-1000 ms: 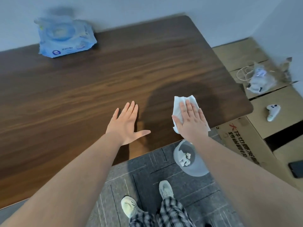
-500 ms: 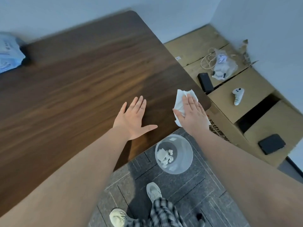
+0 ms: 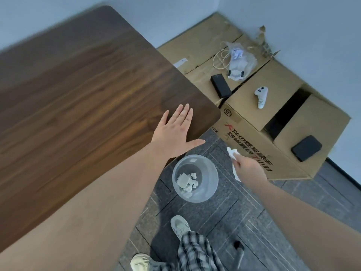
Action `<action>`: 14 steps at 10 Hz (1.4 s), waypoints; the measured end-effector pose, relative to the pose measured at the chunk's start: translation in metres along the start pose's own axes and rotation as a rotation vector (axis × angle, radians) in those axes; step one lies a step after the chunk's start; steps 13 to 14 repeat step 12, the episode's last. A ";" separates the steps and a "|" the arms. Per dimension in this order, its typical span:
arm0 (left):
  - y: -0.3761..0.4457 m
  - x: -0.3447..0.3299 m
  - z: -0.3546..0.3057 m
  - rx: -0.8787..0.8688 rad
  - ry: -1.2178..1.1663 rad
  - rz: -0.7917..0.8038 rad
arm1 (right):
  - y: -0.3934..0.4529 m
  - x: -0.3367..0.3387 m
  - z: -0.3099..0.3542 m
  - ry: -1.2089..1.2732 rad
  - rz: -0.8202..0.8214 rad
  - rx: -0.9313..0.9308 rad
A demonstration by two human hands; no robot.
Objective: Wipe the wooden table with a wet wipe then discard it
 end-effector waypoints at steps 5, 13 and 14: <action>0.016 -0.016 -0.013 -0.013 0.080 -0.128 | 0.007 -0.141 0.017 -0.083 0.300 0.028; 0.016 -0.015 -0.012 0.006 0.088 -0.122 | 0.028 -0.218 0.040 -0.222 0.355 0.102; 0.016 -0.015 -0.012 0.006 0.088 -0.122 | 0.028 -0.218 0.040 -0.222 0.355 0.102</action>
Point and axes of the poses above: each hand's wrist, its own y-axis towards the middle knuckle, its own x-axis out of the back of the hand, z = x × y, the point moved 9 cm from there along y, towards the middle knuckle, and after that the axes turned 11 degrees about -x, right-handed, at the moved point
